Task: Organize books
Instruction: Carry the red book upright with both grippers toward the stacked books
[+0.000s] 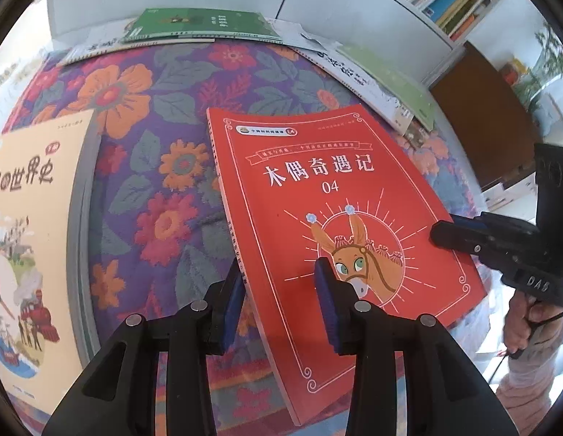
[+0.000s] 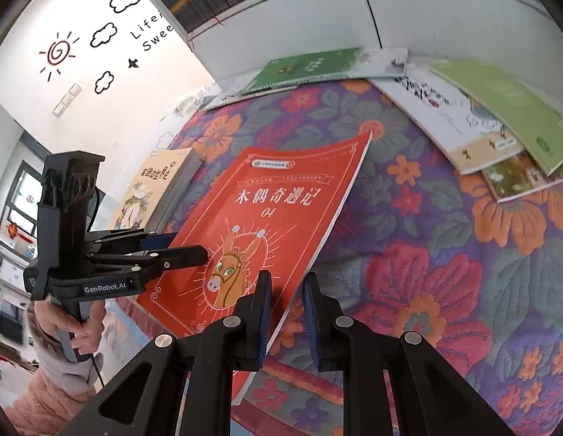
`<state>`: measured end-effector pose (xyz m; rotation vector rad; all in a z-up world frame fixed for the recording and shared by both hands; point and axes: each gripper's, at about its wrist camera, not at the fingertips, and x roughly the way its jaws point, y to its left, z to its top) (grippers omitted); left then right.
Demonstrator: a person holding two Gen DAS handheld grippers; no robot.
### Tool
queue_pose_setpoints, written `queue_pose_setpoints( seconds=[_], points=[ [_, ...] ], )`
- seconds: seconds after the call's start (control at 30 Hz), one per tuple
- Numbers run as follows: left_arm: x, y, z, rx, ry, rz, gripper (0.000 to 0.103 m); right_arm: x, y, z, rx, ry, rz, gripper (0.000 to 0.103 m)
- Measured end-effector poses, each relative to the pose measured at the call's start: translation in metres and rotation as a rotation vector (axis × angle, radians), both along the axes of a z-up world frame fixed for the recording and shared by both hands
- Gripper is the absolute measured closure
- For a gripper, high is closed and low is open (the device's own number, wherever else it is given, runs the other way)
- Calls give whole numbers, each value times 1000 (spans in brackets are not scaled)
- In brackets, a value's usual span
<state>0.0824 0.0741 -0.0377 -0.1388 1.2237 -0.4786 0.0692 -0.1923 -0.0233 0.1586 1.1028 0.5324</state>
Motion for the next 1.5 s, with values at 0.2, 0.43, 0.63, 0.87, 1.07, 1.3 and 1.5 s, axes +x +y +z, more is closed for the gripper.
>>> queue_pose_setpoints(
  seconds=[0.2,0.43,0.63,0.87,1.07,1.3,1.5],
  points=[
    [-7,8,11,16,-31,3,67,-9,14,14,-17,-44,26,86],
    [-13,21,27,34,-85,10,67,-15,29,26,-21,-85,47,86],
    [-19,40,44,42,-134,40,67,-21,47,40,-17,-127,66,86],
    [-22,68,61,61,-172,66,67,-27,76,56,-6,-195,88,86],
    [-22,98,73,78,-205,101,67,-25,107,67,12,-237,114,86],
    [-19,141,81,89,-224,128,67,-17,148,71,36,-245,161,86],
    [-16,180,85,82,-258,138,67,-9,187,75,45,-257,198,85]
  ],
)
